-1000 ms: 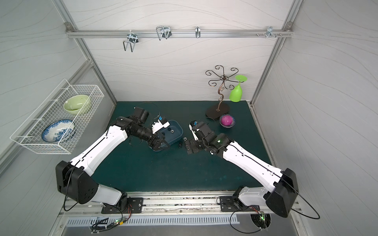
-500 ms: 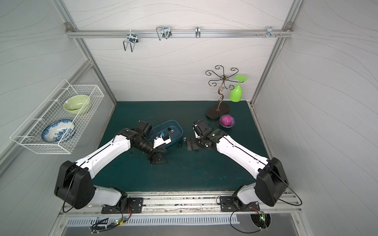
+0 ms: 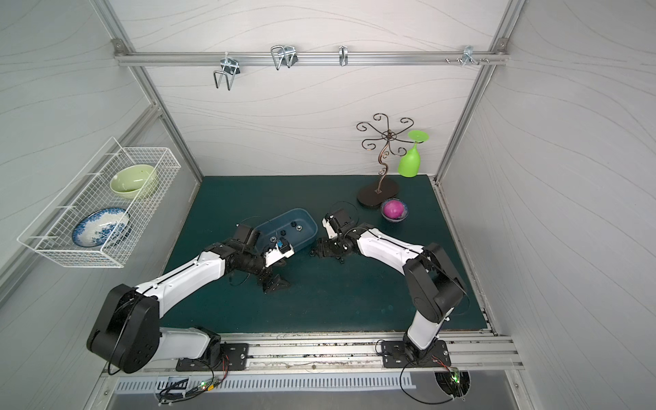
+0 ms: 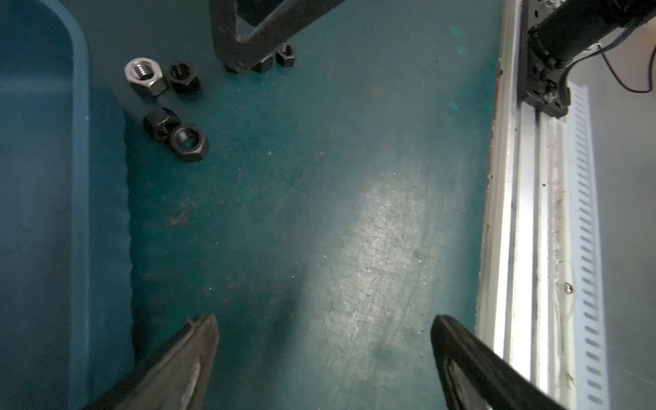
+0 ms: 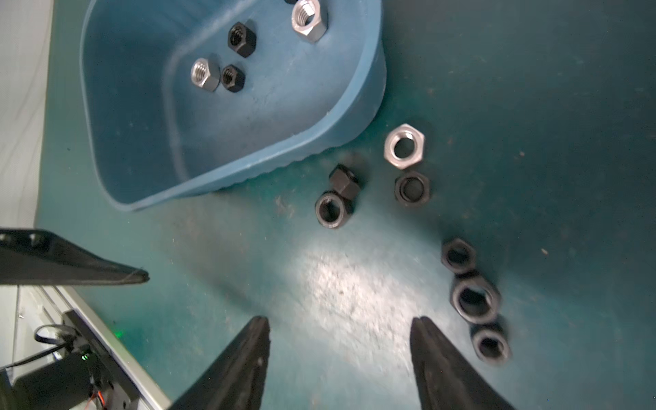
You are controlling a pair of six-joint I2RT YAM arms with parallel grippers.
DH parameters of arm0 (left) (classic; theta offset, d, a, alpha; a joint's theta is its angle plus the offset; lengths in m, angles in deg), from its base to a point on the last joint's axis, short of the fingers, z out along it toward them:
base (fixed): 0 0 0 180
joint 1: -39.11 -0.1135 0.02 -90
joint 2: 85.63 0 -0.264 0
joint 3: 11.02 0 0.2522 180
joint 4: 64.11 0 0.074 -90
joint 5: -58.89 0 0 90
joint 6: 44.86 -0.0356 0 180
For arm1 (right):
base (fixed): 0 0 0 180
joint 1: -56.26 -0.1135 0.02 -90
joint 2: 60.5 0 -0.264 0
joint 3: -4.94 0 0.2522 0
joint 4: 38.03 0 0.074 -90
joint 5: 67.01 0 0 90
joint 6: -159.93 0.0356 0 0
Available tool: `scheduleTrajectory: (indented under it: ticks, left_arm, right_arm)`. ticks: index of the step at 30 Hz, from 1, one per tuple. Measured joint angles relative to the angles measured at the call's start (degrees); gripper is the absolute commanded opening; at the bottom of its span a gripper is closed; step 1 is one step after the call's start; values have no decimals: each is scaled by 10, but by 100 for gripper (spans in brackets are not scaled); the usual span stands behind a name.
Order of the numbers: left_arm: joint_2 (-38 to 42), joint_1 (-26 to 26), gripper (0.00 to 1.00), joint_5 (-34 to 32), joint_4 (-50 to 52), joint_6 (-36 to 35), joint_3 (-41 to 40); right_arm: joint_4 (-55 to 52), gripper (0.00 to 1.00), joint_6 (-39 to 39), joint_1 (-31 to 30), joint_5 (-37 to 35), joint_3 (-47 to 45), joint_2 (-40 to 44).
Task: Put the nuts on the desktop into the storage box
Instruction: Pick up the nut from the center of the board.
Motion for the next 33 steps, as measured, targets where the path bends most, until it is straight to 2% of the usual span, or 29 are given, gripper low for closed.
scheduleTrajectory:
  ticks: [13,26,33]
  left_arm:
    - [26,0,99,-48,-112,-26,-66]
    - [27,0,99,-53,-133,-35,-73]
    - [27,0,99,-54,-134,-36,-73]
  right_arm:
    - [139,55,-87,0,3,-18,-73]
    - [151,48,-143,-11,-15,13,-118]
    - [150,36,-156,-18,-26,45,-144]
